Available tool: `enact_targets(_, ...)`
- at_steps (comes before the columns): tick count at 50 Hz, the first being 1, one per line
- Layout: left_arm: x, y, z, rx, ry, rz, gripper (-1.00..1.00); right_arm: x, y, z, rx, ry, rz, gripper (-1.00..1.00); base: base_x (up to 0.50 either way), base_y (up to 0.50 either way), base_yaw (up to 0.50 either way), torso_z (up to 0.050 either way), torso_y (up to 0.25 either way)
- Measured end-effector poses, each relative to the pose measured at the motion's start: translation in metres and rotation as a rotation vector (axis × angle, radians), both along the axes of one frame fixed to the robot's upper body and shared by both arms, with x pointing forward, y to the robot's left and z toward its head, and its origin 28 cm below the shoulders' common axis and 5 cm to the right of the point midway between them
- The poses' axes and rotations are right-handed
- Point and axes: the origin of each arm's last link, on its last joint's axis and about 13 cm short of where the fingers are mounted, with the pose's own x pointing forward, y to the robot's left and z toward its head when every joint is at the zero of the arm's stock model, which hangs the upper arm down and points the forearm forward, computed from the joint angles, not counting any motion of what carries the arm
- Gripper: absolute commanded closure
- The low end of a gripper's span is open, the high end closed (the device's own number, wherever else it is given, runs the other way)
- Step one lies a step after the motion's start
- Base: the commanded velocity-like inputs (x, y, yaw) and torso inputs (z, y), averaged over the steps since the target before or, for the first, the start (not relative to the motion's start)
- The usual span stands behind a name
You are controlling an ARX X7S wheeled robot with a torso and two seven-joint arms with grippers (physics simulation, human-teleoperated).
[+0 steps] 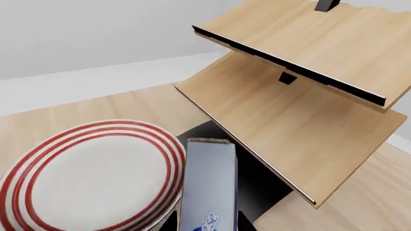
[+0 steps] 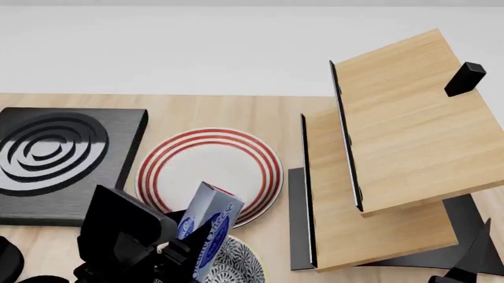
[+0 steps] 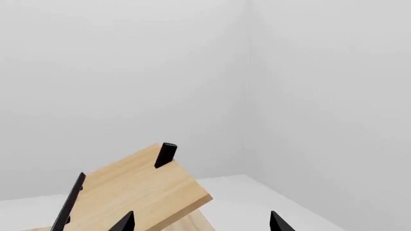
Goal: Pick up the cream cheese and put it in the bowl.
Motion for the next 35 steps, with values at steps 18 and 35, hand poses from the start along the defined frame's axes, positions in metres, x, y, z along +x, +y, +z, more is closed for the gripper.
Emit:
enact_targets(18, 0.003, -0.001, -0.010, -0.003, 0.025, -0.003, 1.00, 0.000, 0.000, 0.000, 0.001, 0.001, 0.001, -1.00, 0.00, 0.00, 0.00, 0.000, 0.001)
enact_targets(35, 0.008, -0.002, -0.021, -0.006, 0.053, -0.006, 1.00, 0.000, 0.000, 0.000, 0.002, -0.001, 0.003, -1.00, 0.00, 0.00, 0.00, 0.001, 0.001)
